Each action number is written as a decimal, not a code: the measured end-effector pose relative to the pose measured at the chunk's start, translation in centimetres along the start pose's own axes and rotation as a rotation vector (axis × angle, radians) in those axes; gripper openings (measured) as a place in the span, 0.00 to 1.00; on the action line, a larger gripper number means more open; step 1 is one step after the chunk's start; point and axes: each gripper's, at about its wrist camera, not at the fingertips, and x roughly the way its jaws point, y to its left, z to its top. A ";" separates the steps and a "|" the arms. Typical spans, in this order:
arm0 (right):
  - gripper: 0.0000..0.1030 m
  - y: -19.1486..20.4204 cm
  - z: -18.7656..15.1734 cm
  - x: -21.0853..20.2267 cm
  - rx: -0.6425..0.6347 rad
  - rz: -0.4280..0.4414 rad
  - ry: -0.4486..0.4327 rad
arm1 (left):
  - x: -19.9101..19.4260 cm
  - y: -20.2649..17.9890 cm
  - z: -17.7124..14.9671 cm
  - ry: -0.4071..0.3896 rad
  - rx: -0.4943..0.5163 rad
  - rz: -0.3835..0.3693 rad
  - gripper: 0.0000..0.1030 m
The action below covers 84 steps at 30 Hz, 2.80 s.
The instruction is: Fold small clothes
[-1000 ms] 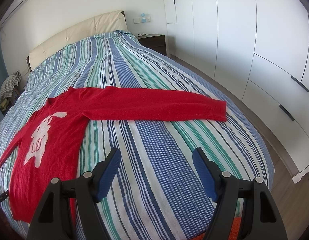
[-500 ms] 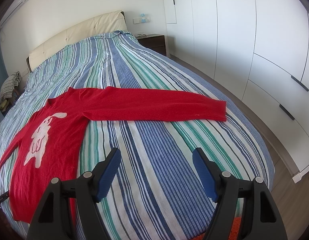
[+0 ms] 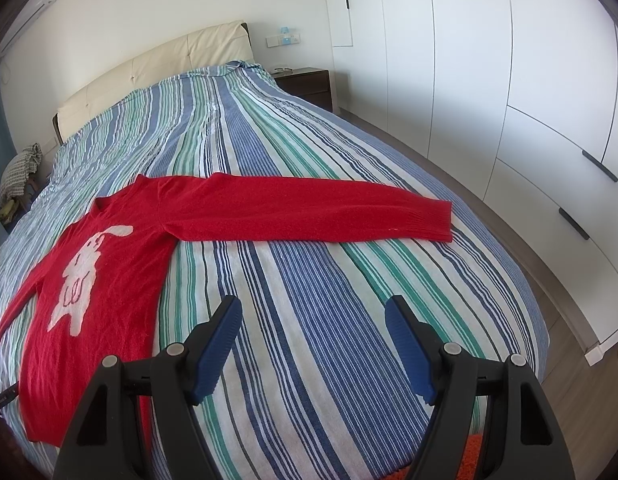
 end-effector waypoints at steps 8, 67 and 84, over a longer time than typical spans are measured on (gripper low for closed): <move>0.71 0.0 0.0 0.1 0.000 -0.006 0.005 | -1.3 0.8 0.3 0.010 -0.044 -0.033 0.99; 0.65 20.4 13.6 19.4 0.179 0.781 0.494 | -2.0 4.9 0.8 -0.012 -0.267 -0.046 0.99; 0.57 16.1 1.4 11.3 -0.148 0.690 0.524 | -1.5 3.5 0.5 0.001 -0.179 0.016 0.99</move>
